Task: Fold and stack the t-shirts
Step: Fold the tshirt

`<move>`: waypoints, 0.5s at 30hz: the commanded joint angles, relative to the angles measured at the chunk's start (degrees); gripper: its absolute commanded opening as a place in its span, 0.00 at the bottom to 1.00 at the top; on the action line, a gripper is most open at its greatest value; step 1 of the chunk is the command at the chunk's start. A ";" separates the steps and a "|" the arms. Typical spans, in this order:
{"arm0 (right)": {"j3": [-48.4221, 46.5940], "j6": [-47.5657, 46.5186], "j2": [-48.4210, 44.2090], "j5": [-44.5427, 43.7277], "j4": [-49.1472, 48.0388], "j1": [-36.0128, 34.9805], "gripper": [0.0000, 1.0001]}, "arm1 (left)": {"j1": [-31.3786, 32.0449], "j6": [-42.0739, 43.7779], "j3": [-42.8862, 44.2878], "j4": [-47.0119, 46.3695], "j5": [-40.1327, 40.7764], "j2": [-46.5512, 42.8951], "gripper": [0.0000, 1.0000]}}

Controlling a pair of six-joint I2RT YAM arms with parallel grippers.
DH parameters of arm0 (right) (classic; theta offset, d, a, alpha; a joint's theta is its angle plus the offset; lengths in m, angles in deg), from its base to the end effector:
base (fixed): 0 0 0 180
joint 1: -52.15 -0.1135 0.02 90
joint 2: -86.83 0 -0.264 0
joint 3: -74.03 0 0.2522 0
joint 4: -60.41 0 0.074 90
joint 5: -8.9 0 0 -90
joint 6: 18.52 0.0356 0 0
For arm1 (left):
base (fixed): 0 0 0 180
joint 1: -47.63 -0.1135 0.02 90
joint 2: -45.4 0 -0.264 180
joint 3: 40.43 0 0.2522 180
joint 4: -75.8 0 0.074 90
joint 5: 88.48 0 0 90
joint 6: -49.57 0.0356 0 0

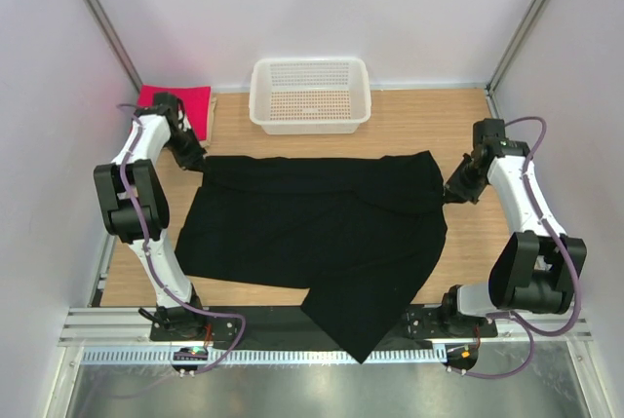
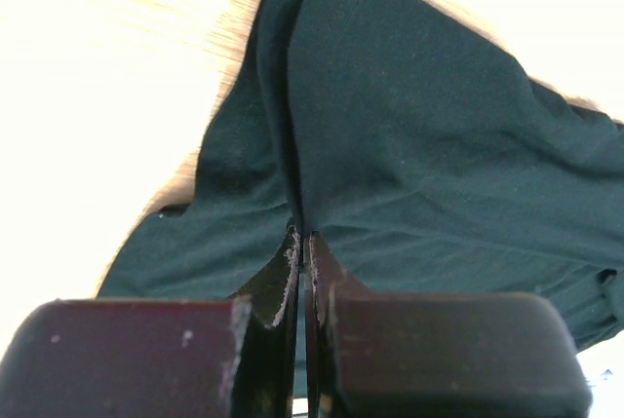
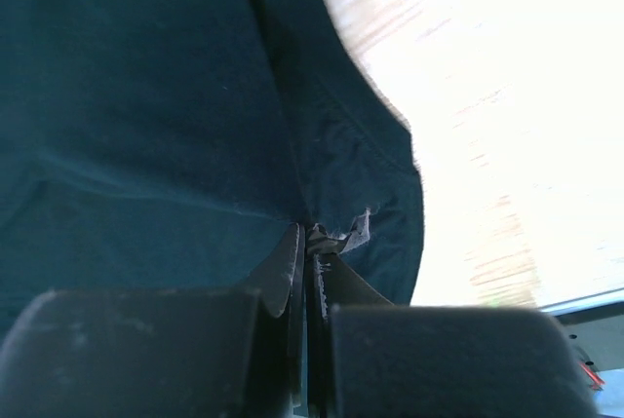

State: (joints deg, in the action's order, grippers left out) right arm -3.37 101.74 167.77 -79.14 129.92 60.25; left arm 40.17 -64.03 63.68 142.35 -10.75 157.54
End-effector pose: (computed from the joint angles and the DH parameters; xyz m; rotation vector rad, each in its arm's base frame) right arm 0.2597 -0.0357 0.2538 0.9311 2.6989 0.1297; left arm 0.3958 0.0442 0.2179 -0.7317 2.7897 -0.3617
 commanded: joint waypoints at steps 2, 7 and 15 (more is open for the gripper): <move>-5.96 1.38 -3.16 -0.20 5.59 -0.27 0.01 | 0.17 0.57 4.30 3.63 2.34 -0.60 0.00; -10.54 1.64 -5.53 -0.55 10.78 -2.38 0.01 | 0.17 1.01 6.77 5.56 3.13 0.10 0.00; -10.20 1.73 -10.54 -1.69 17.90 -3.18 0.01 | 0.17 2.32 6.07 7.50 4.36 -0.08 0.00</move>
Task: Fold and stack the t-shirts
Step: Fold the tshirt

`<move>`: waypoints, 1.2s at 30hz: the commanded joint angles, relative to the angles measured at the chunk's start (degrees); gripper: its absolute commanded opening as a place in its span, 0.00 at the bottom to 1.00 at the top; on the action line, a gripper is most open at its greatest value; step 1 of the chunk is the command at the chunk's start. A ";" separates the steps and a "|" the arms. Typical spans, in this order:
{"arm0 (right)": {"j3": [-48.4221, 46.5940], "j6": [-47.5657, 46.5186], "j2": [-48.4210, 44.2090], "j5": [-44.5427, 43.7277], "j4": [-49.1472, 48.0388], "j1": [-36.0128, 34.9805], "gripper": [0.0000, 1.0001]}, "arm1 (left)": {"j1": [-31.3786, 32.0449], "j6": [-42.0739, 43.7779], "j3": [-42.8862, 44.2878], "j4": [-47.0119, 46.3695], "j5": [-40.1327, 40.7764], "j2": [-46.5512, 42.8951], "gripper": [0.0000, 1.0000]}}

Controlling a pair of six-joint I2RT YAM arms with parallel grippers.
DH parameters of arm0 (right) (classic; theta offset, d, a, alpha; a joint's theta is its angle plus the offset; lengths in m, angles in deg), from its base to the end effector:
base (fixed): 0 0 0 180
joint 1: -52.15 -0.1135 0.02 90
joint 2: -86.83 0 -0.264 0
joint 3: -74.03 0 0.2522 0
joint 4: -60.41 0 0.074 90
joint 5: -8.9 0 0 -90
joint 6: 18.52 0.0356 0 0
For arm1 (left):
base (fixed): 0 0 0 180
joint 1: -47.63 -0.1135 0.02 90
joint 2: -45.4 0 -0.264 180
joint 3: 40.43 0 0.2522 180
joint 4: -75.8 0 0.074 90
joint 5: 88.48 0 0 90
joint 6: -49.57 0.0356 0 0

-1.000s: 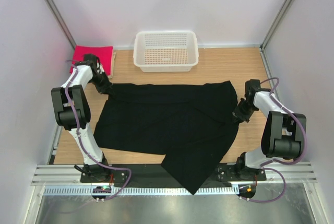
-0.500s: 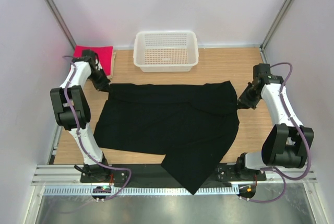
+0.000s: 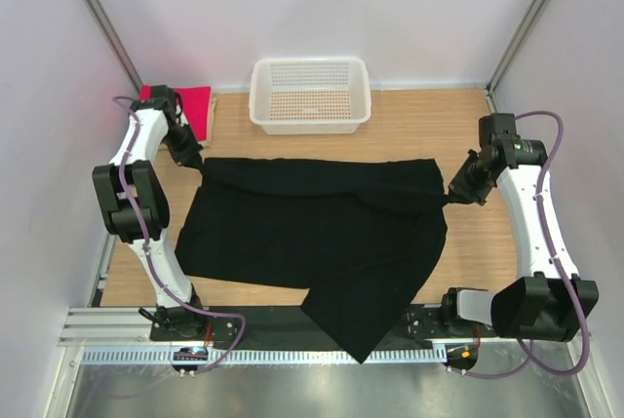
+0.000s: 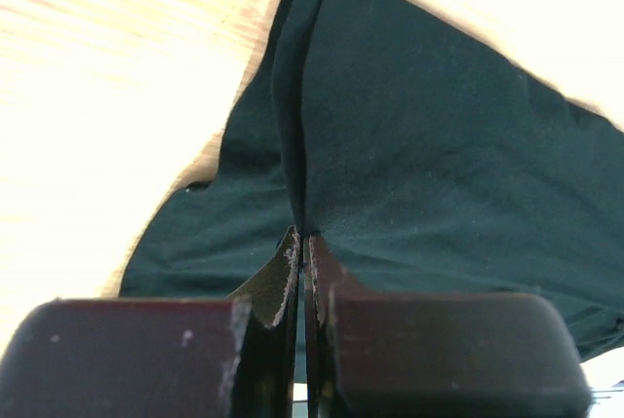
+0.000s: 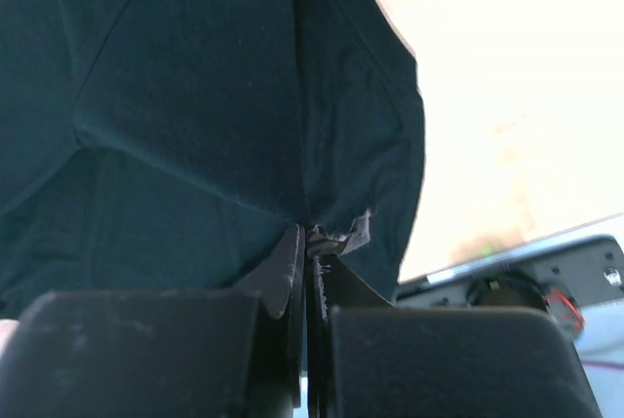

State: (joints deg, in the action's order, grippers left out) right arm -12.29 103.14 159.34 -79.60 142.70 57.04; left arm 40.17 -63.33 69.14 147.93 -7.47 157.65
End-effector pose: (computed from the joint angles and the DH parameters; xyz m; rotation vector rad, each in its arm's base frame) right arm 0.2250 -0.0183 0.3235 0.8645 2.6400 0.1576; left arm 0.3978 0.0465 0.2407 -0.7269 2.7945 -0.2766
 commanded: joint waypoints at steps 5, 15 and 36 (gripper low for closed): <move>0.83 -0.19 -3.43 -3.25 6.26 0.04 0.01 | 0.17 1.89 -1.58 2.19 2.14 -0.36 0.00; 10.67 -0.28 -1.67 -2.29 0.55 -0.58 0.01 | 0.17 1.63 -6.50 -0.79 3.45 2.01 0.00; 5.77 5.34 8.57 -5.79 -17.01 -0.58 0.57 | 0.17 -1.54 -0.89 -3.78 6.27 -5.28 0.53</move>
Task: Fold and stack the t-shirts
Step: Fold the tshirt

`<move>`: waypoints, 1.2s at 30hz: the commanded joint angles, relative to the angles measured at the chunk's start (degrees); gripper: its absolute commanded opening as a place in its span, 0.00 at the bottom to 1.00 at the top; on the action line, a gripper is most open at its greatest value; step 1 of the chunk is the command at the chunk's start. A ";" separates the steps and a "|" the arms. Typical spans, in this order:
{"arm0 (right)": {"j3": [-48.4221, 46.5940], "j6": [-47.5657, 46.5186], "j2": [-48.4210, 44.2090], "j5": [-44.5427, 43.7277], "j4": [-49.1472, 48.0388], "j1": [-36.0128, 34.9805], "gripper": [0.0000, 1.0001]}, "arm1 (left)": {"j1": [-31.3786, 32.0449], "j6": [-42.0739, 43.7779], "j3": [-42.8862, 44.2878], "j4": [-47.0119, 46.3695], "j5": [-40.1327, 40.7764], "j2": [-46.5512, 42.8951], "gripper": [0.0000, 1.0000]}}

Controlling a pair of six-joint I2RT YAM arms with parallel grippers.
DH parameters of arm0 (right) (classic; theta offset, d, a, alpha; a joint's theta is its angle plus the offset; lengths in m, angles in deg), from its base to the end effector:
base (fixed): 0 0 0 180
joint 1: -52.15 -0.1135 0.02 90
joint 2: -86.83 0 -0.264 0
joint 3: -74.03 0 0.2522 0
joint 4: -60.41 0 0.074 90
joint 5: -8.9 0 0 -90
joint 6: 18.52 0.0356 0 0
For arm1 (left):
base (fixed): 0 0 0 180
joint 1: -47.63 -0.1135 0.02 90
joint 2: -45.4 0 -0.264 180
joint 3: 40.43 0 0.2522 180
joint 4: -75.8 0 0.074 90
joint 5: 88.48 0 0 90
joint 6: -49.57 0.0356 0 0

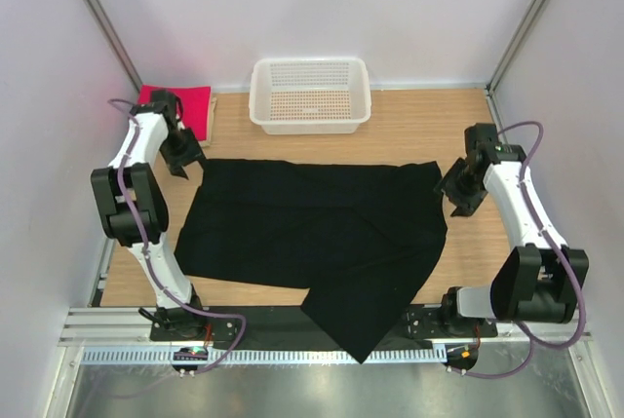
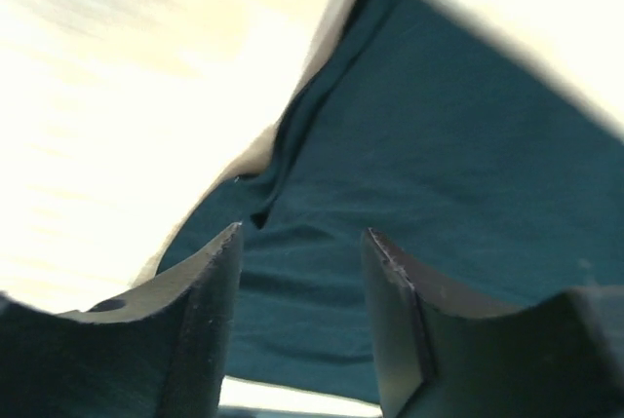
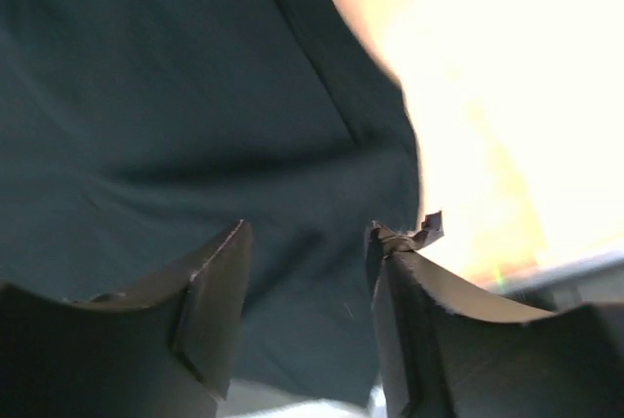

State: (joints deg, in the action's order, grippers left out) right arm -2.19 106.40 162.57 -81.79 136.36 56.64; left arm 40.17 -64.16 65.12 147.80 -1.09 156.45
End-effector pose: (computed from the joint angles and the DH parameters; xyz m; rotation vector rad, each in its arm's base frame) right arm 0.2339 -0.0188 0.2654 0.9774 2.7225 0.0800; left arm 0.3865 0.0490 0.2287 -0.7806 2.8241 -0.1115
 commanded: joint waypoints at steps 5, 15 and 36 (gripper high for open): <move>-14.41 -4.41 19.06 -5.02 -16.93 -0.18 0.59 | 0.26 0.35 6.73 -7.70 -8.10 2.58 0.54; -26.75 -9.17 35.60 -3.71 -20.71 -0.18 0.55 | 0.43 3.25 11.48 -11.31 -11.71 10.68 0.53; -34.05 -10.13 45.02 -2.83 -22.12 -0.01 0.32 | 0.35 3.69 12.97 -10.87 -11.71 13.32 0.55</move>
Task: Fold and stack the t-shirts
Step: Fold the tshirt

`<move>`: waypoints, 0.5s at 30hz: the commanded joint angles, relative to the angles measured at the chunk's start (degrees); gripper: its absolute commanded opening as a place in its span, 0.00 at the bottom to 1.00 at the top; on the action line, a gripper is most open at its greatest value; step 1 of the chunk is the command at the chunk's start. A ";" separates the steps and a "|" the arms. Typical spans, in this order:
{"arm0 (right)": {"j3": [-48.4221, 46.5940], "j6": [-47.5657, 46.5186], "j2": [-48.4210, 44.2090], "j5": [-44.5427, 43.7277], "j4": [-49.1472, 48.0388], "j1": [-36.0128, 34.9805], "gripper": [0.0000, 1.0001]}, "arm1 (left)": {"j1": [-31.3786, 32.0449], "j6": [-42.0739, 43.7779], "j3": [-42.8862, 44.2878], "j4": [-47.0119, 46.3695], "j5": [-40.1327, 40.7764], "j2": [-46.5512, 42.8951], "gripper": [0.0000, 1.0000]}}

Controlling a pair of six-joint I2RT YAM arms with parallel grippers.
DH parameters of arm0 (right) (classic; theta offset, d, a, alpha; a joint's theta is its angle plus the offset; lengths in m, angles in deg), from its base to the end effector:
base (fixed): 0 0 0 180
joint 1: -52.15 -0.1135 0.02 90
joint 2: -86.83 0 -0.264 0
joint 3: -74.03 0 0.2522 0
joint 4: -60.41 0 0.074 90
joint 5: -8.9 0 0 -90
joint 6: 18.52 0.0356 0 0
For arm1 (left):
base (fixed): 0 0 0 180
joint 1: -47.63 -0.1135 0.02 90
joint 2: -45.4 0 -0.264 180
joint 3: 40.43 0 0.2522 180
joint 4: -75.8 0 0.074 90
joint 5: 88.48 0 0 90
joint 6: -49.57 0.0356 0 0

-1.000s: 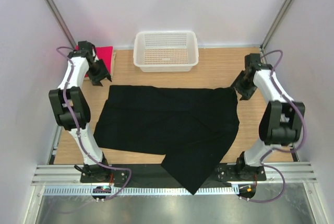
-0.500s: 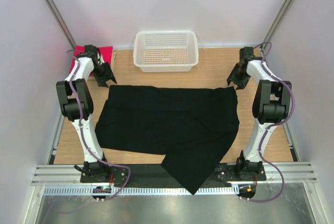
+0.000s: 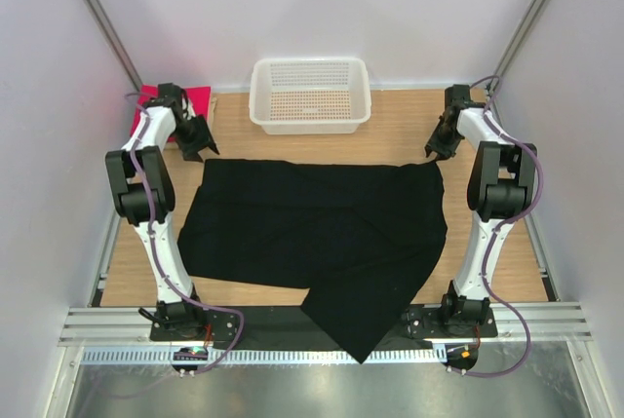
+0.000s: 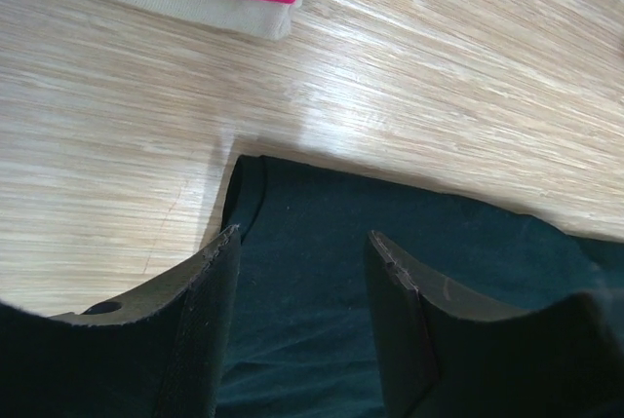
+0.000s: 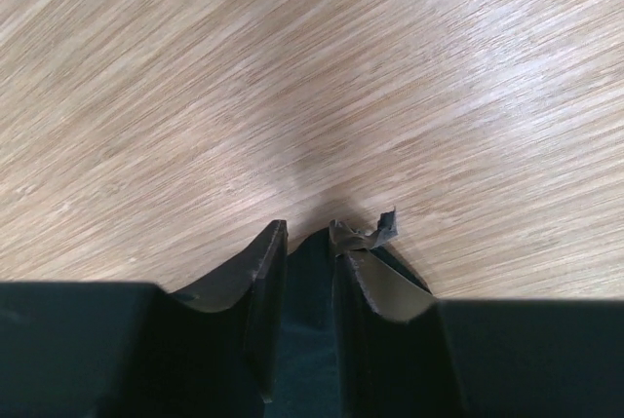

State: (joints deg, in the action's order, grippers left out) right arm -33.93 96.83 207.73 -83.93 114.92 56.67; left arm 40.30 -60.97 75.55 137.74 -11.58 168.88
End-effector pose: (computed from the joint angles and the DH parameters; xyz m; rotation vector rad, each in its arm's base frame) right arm 0.4419 -0.0367 0.1824 0.7207 2.6493 0.0323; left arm 0.4512 0.0499 0.1990 -0.6150 2.7198 -0.3761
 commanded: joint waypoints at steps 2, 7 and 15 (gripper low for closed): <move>-2.22 -0.65 -0.23 -0.86 -0.41 0.14 0.29 | 0.21 0.67 2.81 -0.72 -1.66 1.50 0.55; -1.70 -0.38 -0.23 -0.25 -0.76 0.67 0.22 | 0.57 1.29 2.99 -0.72 -0.70 2.29 0.52; -1.87 -0.38 -0.05 0.90 -1.03 0.85 0.20 | 0.74 1.55 2.64 -1.33 4.31 2.12 0.51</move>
State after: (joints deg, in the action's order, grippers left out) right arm -33.97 96.83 207.73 -83.69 114.92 57.28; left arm 40.82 -60.55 76.49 137.76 -9.37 171.55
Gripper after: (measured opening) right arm 0.201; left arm 0.505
